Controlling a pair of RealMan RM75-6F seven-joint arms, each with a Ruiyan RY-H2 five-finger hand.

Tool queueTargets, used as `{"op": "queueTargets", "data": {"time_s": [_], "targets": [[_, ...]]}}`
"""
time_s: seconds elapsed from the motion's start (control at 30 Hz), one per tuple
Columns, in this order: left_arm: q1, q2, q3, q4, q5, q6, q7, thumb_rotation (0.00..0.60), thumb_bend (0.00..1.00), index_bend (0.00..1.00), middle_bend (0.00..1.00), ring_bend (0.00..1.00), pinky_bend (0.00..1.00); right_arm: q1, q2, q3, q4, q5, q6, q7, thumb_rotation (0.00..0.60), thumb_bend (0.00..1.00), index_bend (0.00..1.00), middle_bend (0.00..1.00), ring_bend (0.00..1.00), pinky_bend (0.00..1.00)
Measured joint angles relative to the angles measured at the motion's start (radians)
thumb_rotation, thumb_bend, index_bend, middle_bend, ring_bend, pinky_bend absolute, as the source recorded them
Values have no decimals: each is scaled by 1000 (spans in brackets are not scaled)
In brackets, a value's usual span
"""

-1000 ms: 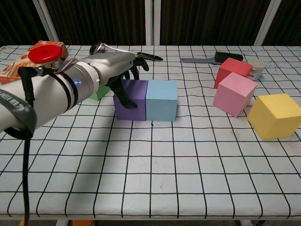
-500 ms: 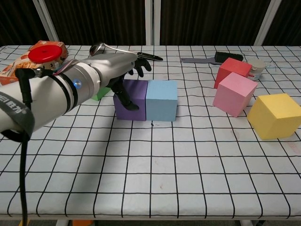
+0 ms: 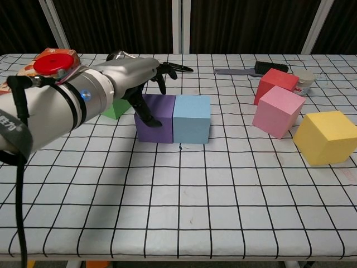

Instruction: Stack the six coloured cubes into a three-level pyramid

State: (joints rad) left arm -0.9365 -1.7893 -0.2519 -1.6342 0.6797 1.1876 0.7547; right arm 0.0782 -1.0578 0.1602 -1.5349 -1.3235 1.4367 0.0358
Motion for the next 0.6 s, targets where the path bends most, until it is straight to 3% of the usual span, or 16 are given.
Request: {"op": "queueTargets", "data": {"time_s": [0.6], "targets": [[-7,-18,-8,35,28,-3,-4,600,140,127,397,127,210,-3,-4,0,17,6,-4,17,600,185,0,0,0,0]]}}
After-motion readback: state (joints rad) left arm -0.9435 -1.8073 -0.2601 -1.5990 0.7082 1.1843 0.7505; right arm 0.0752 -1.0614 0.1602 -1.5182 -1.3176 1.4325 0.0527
